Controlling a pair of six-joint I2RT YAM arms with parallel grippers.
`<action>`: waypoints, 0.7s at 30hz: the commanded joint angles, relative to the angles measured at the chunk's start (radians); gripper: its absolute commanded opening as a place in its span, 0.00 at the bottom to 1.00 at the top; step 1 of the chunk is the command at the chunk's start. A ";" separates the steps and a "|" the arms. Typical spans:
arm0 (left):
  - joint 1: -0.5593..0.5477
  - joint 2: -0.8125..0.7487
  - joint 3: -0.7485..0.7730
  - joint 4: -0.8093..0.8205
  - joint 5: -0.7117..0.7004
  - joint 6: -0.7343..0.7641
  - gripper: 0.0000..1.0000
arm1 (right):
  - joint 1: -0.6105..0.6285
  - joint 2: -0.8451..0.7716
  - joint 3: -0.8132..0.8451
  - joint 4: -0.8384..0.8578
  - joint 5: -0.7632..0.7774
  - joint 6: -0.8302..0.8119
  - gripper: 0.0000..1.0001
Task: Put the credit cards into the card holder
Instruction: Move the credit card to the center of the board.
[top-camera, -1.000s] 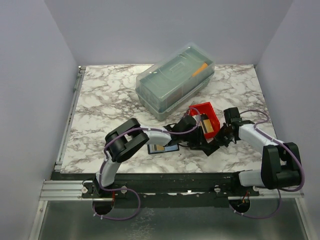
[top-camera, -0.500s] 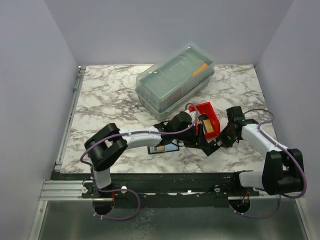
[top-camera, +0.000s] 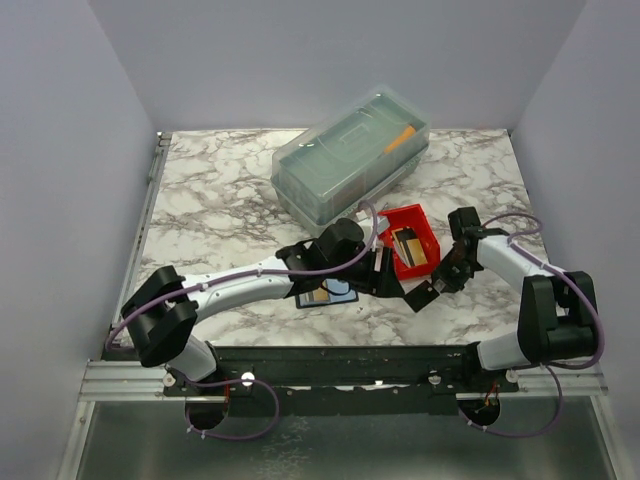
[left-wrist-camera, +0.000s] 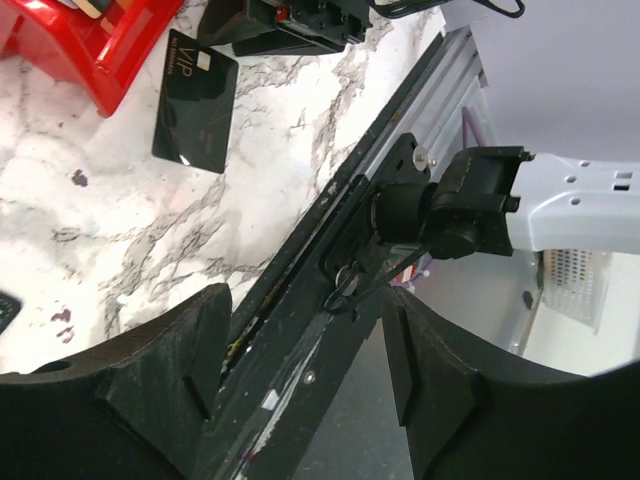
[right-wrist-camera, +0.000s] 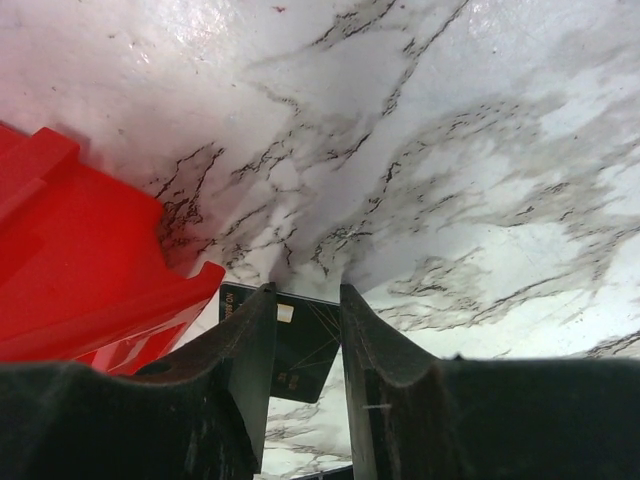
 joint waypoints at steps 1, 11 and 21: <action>0.014 -0.078 -0.028 -0.056 -0.056 0.071 0.68 | 0.019 -0.003 -0.035 0.024 -0.056 0.005 0.35; 0.061 -0.114 -0.054 -0.069 -0.054 0.091 0.69 | 0.167 0.019 -0.062 0.054 -0.133 0.043 0.36; 0.116 -0.153 -0.135 -0.097 -0.044 0.070 0.69 | 0.432 0.062 -0.082 0.067 -0.140 0.164 0.36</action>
